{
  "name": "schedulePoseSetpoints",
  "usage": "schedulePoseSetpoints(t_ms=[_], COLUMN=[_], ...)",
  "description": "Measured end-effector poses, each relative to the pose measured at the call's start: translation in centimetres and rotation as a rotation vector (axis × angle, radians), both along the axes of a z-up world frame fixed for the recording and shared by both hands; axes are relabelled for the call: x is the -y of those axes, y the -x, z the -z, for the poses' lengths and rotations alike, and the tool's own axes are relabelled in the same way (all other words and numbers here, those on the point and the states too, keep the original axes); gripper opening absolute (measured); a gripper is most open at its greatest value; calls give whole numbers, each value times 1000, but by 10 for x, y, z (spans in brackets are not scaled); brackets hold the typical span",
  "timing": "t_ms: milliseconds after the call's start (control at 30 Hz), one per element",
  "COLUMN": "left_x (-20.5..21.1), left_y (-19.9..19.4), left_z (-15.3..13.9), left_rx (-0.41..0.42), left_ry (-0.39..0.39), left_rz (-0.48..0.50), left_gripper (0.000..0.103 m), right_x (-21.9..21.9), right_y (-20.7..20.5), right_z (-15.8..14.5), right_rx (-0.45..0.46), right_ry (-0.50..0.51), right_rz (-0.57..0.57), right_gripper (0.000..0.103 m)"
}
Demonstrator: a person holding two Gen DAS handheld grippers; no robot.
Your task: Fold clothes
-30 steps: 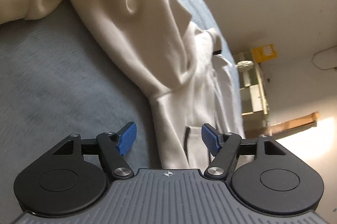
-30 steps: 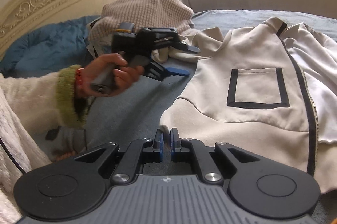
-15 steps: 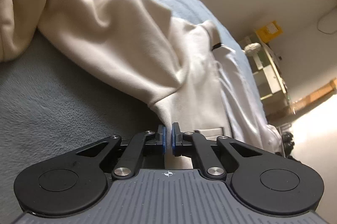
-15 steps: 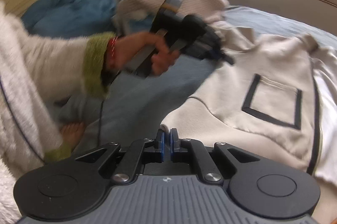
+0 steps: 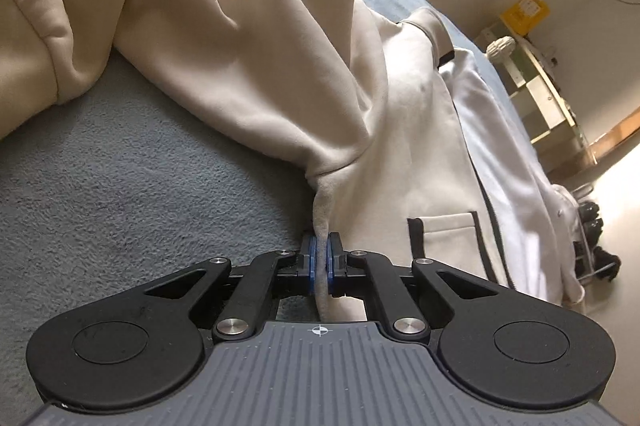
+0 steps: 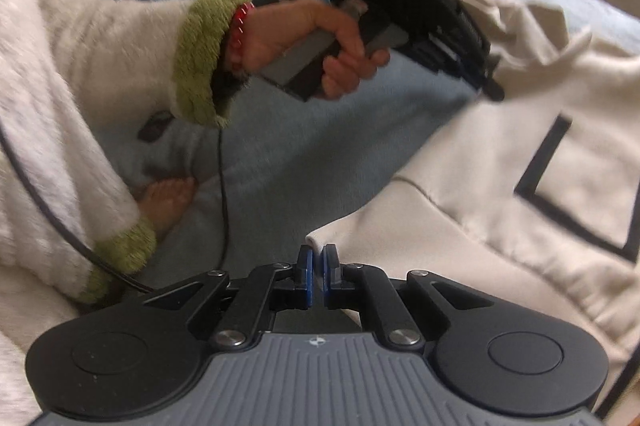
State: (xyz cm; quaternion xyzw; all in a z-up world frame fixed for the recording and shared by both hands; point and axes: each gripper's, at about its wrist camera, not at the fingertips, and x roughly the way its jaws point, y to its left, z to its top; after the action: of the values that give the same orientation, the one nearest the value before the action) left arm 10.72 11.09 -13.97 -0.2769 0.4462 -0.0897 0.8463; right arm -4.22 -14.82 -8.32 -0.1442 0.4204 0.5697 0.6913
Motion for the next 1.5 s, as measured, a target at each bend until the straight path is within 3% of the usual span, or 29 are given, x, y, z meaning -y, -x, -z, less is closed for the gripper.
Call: schedulePoseSetpoints(t_ms=[167, 233, 300, 433, 567, 633, 767, 900, 1133, 1400, 1500], left_x=[-9, -7, -2, 16, 41, 54, 67, 80, 86, 88, 87], left_y=[9, 15, 23, 46, 68, 75, 76, 76, 78, 82, 85], left_z=[-5, -10, -15, -23, -25, -25, -22, -19, -18, -18, -24], left_rx=[2, 6, 15, 32, 34, 39, 39, 39, 51, 60, 80], left_ry=[11, -7, -34, -74, -72, -90, -138, -186, -227, -246, -250], left_rz=[23, 34, 48, 129, 236, 267, 274, 281, 288, 300, 296], left_gripper=[13, 20, 37, 59, 64, 65, 67, 67, 67, 67, 67], right_x=[7, 15, 38, 114, 183, 199, 191, 177, 171, 180, 177], right_y=[-4, -5, -9, -37, -72, -82, -88, -87, -82, -78, -74], right_z=[13, 10, -1, -24, -15, 0, 27, 31, 12, 25, 26], right_rx=[-87, -116, -132, -183, -196, -253, -306, -275, -181, -180, -135], right_ry=[15, 6, -75, -243, -216, -206, -113, -101, -172, -126, -86], right_rz=[148, 213, 308, 591, 935, 992, 1002, 959, 980, 1008, 988], right_gripper=[10, 29, 41, 45, 45, 43, 39, 10, 8, 8, 9])
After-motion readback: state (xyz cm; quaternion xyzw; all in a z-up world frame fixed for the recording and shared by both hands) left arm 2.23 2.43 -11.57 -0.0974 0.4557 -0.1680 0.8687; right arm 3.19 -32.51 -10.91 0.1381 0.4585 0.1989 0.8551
